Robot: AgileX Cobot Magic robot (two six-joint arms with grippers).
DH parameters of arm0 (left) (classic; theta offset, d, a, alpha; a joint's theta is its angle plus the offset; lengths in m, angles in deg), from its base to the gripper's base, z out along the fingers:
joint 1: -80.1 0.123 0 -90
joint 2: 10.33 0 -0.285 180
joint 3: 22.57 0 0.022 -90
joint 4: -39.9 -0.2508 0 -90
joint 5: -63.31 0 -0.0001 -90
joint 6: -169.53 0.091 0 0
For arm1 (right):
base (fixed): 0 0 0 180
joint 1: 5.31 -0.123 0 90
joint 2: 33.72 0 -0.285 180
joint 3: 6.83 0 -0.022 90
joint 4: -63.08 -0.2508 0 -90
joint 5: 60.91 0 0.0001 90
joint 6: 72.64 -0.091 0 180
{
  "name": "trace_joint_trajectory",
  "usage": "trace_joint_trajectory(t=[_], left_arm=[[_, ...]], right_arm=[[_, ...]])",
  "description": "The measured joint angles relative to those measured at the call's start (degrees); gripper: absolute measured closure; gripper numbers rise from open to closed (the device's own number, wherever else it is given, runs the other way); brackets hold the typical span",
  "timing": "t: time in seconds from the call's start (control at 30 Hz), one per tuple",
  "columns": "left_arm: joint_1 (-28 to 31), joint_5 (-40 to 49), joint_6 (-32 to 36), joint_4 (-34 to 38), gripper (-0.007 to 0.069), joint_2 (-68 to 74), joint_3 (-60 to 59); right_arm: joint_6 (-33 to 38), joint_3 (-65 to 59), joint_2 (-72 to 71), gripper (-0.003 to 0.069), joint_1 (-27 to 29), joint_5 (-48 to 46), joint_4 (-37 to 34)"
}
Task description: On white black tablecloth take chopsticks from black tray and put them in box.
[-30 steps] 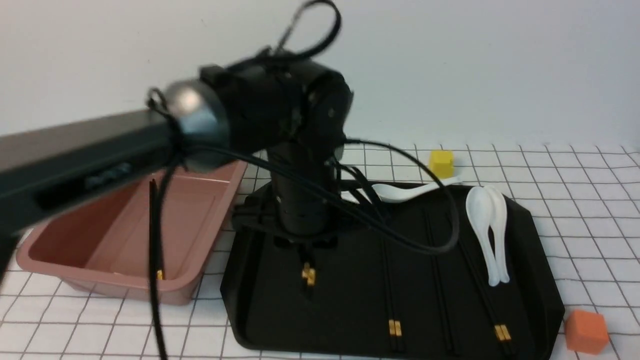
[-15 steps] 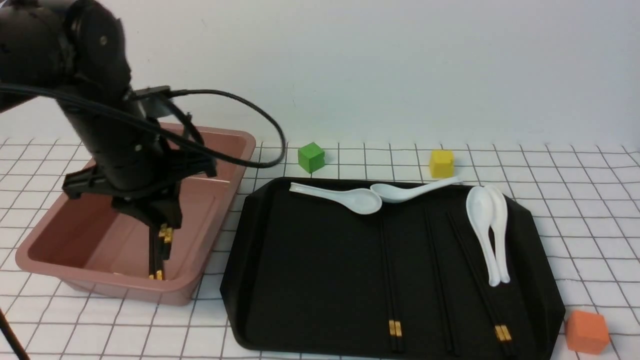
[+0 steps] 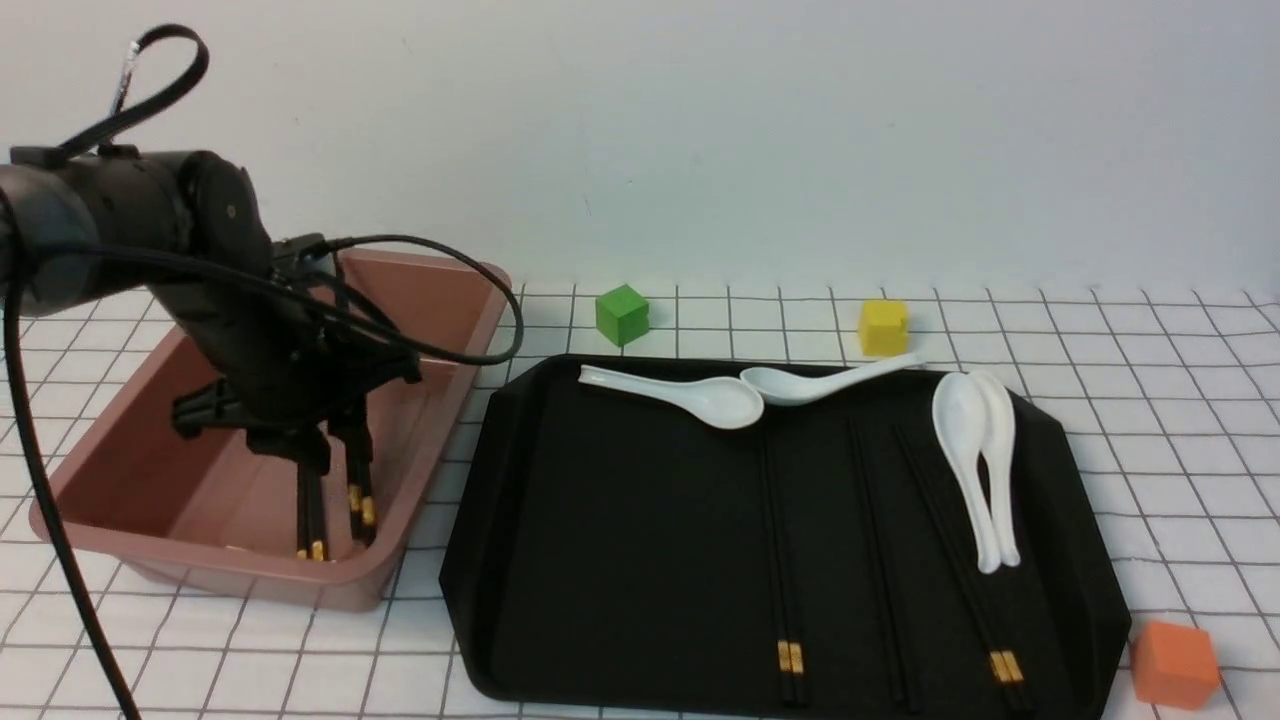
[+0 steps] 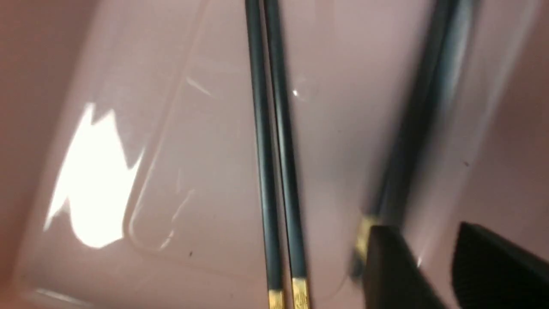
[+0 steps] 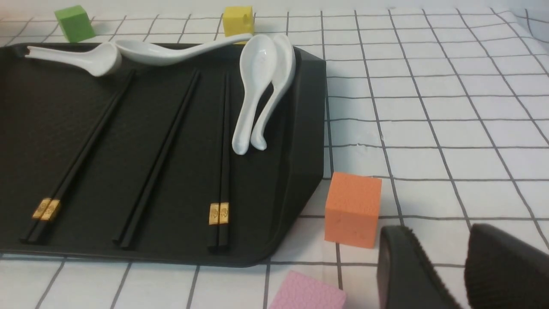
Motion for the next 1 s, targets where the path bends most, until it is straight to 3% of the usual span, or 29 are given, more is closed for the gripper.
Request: trace_joint_trajectory(t=[0.07,0.13,0.27,0.4,0.6,0.7,0.8,1.0], left_arm=[[0.00,2.13,0.48,0.17,0.0293,-0.25,0.71],[0.00,3.86,1.00,0.17,0.0296,-0.81,1.44],[0.00,11.01,5.21,-1.05,0.0498,-9.45,3.91],[0.00,10.66,6.09,-3.08,0.0637,-21.50,0.78],[0.00,-5.84,6.97,0.29,0.0637,-47.92,-25.33],[0.00,-18.78,9.37,5.96,0.0637,-61.64,-41.93],[0.00,-26.37,13.83,12.56,0.0637,-73.59,-53.83],[0.00,-31.50,16.44,18.69,0.0637,-87.87,-62.27]], right_arm=[[0.00,0.00,0.00,0.0419,0.00,0.00,0.00],[0.00,0.00,0.00,0.0419,0.00,0.00,0.00],[0.00,0.00,0.00,0.0419,0.00,0.00,0.00],[0.00,0.00,0.00,0.0419,0.00,0.00,0.00],[0.00,0.00,0.00,0.0419,0.00,0.00,0.00],[0.00,0.00,0.00,0.0419,0.00,0.00,0.00],[0.00,0.00,0.00,0.0419,0.00,0.00,0.00],[0.00,0.00,0.00,0.0419,0.00,0.00,0.00]])
